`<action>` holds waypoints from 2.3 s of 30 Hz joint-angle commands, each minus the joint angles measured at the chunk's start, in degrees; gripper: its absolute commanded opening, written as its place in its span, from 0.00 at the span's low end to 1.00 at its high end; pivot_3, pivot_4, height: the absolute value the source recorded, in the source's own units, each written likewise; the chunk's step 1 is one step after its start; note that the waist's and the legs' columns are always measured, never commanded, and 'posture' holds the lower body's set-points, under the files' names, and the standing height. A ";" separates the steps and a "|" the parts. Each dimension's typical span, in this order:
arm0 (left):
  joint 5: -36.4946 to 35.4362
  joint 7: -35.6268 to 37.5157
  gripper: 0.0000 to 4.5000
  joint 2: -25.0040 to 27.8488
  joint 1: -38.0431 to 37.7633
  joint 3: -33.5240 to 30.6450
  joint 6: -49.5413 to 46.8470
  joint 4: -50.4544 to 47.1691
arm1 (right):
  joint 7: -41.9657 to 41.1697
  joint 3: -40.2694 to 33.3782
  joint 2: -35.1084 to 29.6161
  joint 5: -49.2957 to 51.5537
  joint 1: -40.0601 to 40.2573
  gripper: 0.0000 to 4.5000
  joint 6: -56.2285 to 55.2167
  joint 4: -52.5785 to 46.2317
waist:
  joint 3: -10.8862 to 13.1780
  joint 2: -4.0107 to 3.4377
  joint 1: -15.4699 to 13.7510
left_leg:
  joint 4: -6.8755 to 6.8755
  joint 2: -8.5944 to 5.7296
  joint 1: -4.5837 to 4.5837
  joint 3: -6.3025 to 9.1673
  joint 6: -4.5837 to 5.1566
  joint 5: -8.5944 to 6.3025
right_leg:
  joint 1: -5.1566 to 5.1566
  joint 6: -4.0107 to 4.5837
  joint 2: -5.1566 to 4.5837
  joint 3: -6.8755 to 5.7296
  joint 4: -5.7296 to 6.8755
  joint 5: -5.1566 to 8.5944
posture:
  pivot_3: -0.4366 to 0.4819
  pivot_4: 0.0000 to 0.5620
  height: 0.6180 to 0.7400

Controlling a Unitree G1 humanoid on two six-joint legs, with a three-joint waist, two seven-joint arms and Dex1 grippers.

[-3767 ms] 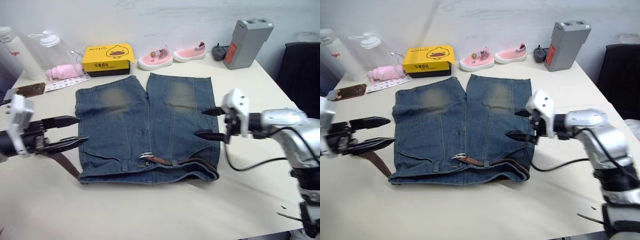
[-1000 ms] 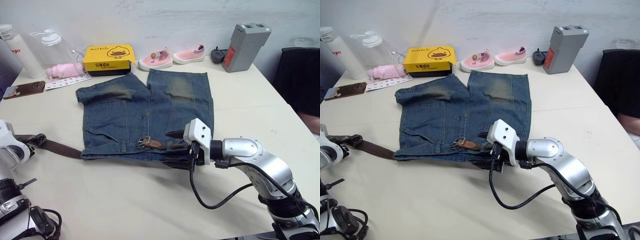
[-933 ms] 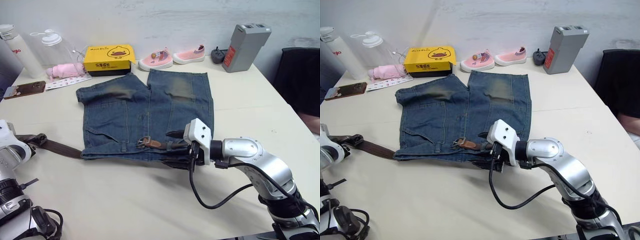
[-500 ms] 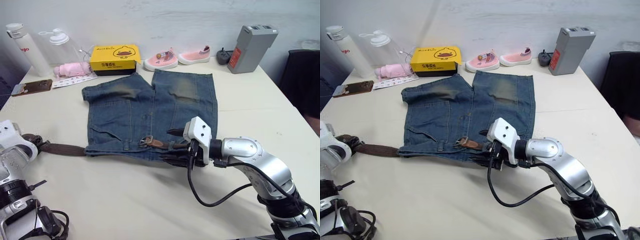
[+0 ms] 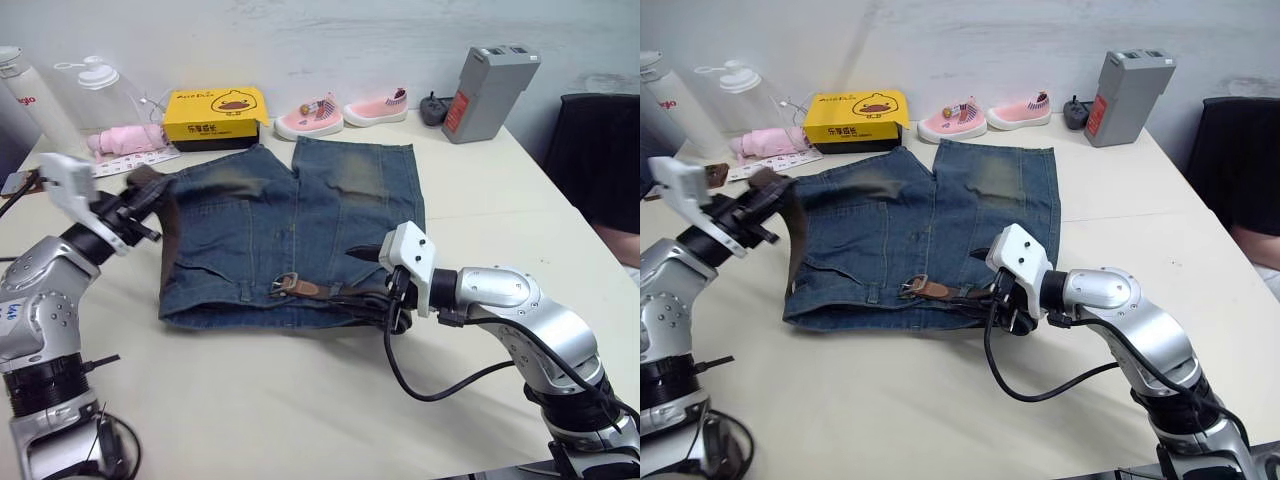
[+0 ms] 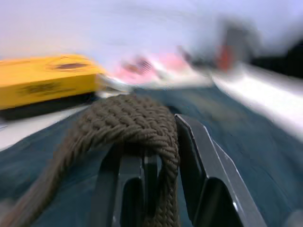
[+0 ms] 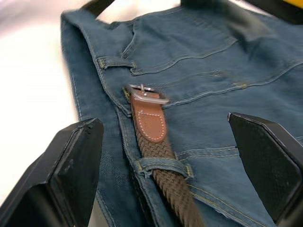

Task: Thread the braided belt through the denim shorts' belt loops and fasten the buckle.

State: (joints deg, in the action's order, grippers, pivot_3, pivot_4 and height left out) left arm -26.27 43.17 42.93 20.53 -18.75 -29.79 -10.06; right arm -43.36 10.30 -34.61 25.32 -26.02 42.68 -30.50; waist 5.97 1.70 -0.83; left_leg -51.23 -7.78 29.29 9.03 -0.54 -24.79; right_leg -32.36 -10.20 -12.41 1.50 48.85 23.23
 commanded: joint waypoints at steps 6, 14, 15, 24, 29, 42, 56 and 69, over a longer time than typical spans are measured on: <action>6.65 13.91 0.21 8.69 -9.03 9.45 13.73 -3.86 | 5.23 6.00 2.58 -12.61 -4.16 1.00 -11.07 2.89 | 0.09 -0.25 -0.04 | 0.04 0.07 0.02 -0.16 0.02 -0.01 | -0.15 0.04 0.00 0.09 0.01 0.02 | 0.48 0.27 0.15; -5.64 17.52 0.21 7.48 -7.53 5.44 4.90 -4.94 | 10.20 18.22 11.58 -27.97 -4.29 1.00 -31.56 11.67 | 0.08 -0.23 -0.29 | 0.01 0.02 0.01 -0.11 0.06 -0.03 | -0.16 0.04 0.05 0.07 0.10 0.02 | 0.48 0.27 0.15; -8.44 18.39 0.21 7.76 -7.57 4.80 2.56 -5.69 | 10.45 18.81 13.11 -28.51 -4.26 1.00 -33.53 13.67 | 0.08 -0.23 -0.21 | 0.00 0.01 0.01 -0.12 0.06 -0.03 | -0.19 0.04 0.06 0.09 0.13 0.02 | 0.48 0.27 0.15; -25.45 23.05 0.21 11.20 -5.39 1.70 -15.68 -4.22 | 16.21 21.38 28.61 -34.59 -9.19 1.00 -50.58 36.48 | 0.05 -0.19 1.66 | -0.14 0.07 -0.03 0.01 -0.07 -0.09 | -0.40 0.25 0.74 0.38 1.02 0.13 | 0.48 0.27 0.15; -23.44 24.55 0.21 12.07 -7.53 2.16 -15.04 -4.50 | 18.86 17.51 30.82 -34.30 -7.89 1.00 -48.57 35.57 | 0.05 -0.21 2.42 | -0.31 0.10 -0.02 0.17 -0.15 -0.19 | -0.40 0.31 0.94 0.38 1.33 0.15 | 0.48 0.27 0.15; -23.88 23.67 0.20 12.04 -7.56 1.09 -15.92 -3.89 | 16.64 14.02 30.14 -33.52 -3.09 0.02 -45.51 26.70 | 0.06 -0.23 2.49 | -0.41 0.14 -0.02 0.29 -0.19 -0.35 | -0.47 0.52 0.94 0.43 1.64 0.27 | 0.48 0.27 0.15; -27.38 21.32 0.20 11.44 -5.40 -1.54 -20.00 -3.36 | 4.34 16.66 29.51 -28.74 -5.66 0.99 -43.62 32.09 | 0.06 -0.24 2.60 | -0.51 0.44 -0.03 0.29 -0.29 -0.46 | -0.41 0.53 0.94 0.38 1.48 0.27 | 0.48 0.27 0.15; -28.48 23.95 0.20 13.04 -7.64 -1.44 -21.98 -4.55 | 9.10 15.40 37.85 -28.96 -12.71 0.87 -52.75 44.45 | 0.03 -0.29 2.64 | -0.82 0.42 0.01 0.27 -0.35 -0.68 | -0.75 0.67 1.19 0.42 2.24 0.33 | 0.48 0.27 0.15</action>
State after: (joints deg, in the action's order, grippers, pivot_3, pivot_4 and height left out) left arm -53.64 66.05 54.89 12.85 -18.94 -51.95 -13.19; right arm -34.17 26.43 2.36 -4.34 -38.09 -8.11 15.07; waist 6.00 1.41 1.81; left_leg -52.07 -7.36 29.31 9.30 -0.88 -25.47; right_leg -33.11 -9.52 -11.20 1.92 51.09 23.56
